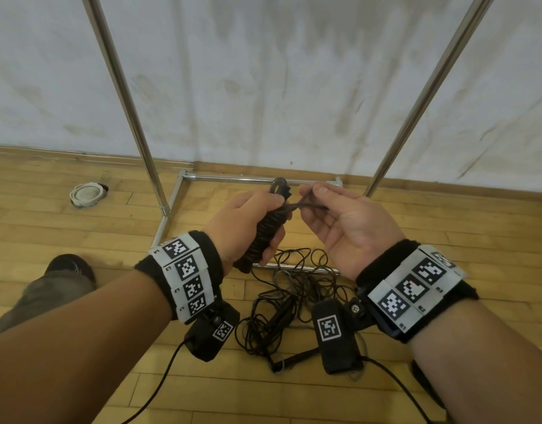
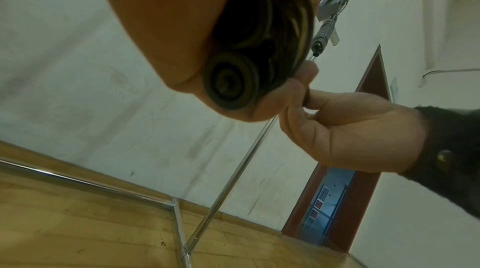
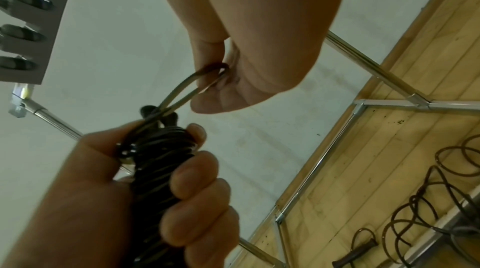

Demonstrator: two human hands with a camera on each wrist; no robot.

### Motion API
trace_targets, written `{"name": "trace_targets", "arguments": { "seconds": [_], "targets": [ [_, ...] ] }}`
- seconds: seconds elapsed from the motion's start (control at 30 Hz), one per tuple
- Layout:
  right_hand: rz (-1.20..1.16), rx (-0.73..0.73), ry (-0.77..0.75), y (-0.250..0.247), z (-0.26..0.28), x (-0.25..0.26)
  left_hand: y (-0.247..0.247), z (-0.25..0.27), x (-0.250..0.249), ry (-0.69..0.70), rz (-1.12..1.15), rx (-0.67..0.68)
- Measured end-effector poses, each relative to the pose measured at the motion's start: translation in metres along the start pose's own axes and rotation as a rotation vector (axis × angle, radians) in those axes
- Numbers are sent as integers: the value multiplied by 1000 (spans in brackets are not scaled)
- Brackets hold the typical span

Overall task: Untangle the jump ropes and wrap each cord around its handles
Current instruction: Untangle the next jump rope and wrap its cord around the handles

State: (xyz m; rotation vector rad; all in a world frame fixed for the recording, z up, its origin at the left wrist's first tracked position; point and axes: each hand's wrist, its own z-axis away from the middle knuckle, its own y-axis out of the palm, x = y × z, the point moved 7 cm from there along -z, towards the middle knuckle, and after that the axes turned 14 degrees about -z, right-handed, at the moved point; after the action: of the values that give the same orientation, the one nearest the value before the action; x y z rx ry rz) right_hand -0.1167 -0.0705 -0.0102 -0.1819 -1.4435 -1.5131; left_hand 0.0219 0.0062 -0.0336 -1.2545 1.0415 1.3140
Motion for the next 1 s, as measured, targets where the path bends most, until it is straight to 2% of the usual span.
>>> {"name": "trace_targets", "arguments": {
  "seconds": [0.2,0.33,0.47,0.57,0.77,0.9,1.0],
  "targets": [
    [-21,16,-15,7,3,-2,3,-1,4,-27,-26,-102],
    [213,-15,-86,1,1,3,3,-2,-3,6,-55,-106],
    [460,19,-141,2,0,3,5,2,-5,-4,-36,-67],
    [515,67,-132,7,1,1,5,3,-7,-8,-67,-71],
    [545,69,1,10,3,-14,5,3,-12,17,-327,-166],
    [788,115,-119,15,5,-7,7,4,-17,29,-400,-199],
    [884,73,-212,16,4,-3,5,7,-18,17,-386,-205]
  ]
}}
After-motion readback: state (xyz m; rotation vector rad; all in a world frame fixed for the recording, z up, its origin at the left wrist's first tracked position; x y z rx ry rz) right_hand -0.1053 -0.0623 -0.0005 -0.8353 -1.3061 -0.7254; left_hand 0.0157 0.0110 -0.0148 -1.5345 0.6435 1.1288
